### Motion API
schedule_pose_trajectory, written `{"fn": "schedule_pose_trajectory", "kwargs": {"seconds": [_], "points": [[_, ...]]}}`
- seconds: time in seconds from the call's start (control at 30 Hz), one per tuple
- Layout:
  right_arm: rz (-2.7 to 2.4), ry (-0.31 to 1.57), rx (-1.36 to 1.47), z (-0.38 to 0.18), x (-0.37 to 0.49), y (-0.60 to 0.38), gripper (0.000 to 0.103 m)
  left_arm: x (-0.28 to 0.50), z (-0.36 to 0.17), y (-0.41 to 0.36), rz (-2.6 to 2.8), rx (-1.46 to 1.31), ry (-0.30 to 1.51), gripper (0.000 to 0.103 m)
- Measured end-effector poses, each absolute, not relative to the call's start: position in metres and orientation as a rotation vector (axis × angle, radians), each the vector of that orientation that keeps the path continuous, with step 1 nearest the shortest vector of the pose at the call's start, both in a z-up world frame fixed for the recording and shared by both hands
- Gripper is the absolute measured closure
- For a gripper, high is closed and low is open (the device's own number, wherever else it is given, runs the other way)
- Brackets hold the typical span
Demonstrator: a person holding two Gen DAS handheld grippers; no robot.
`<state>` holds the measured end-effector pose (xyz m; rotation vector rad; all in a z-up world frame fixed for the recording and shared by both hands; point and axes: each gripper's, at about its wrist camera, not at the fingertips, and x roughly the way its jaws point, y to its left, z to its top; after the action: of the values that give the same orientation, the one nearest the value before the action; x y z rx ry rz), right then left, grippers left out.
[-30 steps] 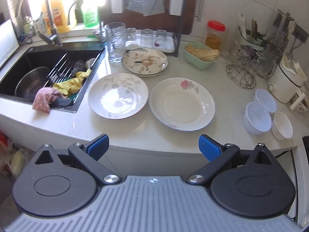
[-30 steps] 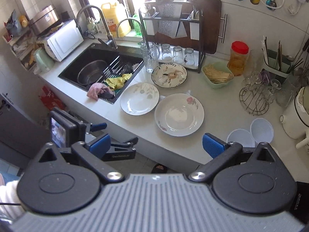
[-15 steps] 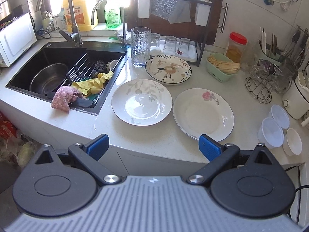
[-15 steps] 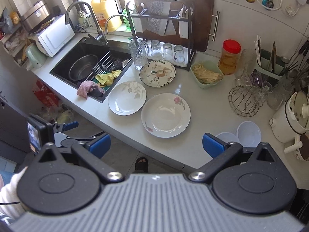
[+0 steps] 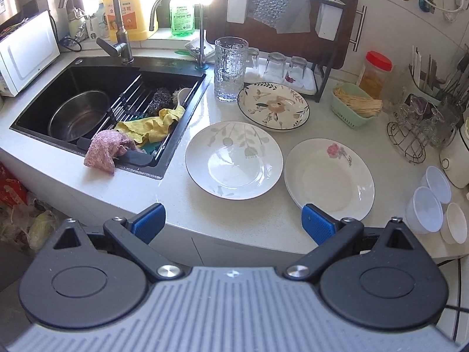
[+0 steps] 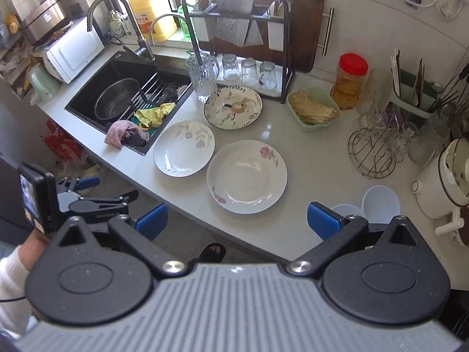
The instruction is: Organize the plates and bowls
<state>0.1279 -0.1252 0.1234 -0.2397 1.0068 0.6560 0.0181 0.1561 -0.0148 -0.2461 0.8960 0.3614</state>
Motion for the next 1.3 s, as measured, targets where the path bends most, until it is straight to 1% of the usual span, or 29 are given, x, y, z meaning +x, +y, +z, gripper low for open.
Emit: {"fn": "schedule_pose_trajectory", "kwargs": {"seconds": [0.2, 0.33, 0.5, 0.7, 0.83, 0.9, 0.93, 0.97, 1.03, 1.07, 1.17, 1.3], "points": [[0.631, 1.060, -0.196, 0.064, 0.154, -0.106, 0.000, 0.031, -0.019, 0.186, 0.342, -0.258, 0.906, 0.002], [0.625, 1.076, -0.178, 0.027, 0.163, -0.081, 0.000, 0.049, -0.033, 0.212, 0.296, -0.280, 0.927, 0.002], [0.649, 1.033, -0.086, -0.006, 0.164, -0.045, 0.000, 0.077, -0.055, 0.250, 0.224, -0.298, 0.958, 0.002], [0.583, 0.912, 0.105, -0.040, 0.160, -0.009, 0.000, 0.113, -0.084, 0.288, 0.152, -0.302, 0.988, 0.002], [0.519, 0.926, 0.196, -0.069, 0.162, 0.012, 0.002, 0.135, -0.100, 0.309, 0.116, -0.297, 0.991, 0.003], [0.485, 0.949, 0.251, -0.085, 0.164, 0.020, 0.015, 0.145, -0.108, 0.318, 0.093, -0.306, 0.985, 0.003], [0.477, 0.957, 0.275, -0.092, 0.165, 0.023, 0.017, 0.150, -0.113, 0.322, 0.085, -0.312, 0.991, 0.003], [0.470, 0.968, 0.291, -0.099, 0.166, 0.027, 0.024, 0.155, -0.118, 0.326, 0.079, -0.318, 0.996, 0.004], [0.458, 0.994, 0.324, -0.110, 0.167, 0.035, 0.027, 0.165, -0.128, 0.334, 0.036, -0.345, 1.016, 0.004], [0.446, 1.002, 0.339, -0.116, 0.167, 0.039, 0.031, 0.169, -0.134, 0.339, 0.008, -0.370, 1.025, 0.004], [0.421, 1.026, 0.381, -0.130, 0.168, 0.050, 0.034, 0.177, -0.148, 0.346, -0.059, -0.399, 1.051, 0.004], [0.393, 1.093, 0.383, -0.146, 0.169, 0.070, 0.049, 0.186, -0.158, 0.353, -0.080, -0.385, 1.071, 0.008]]}}
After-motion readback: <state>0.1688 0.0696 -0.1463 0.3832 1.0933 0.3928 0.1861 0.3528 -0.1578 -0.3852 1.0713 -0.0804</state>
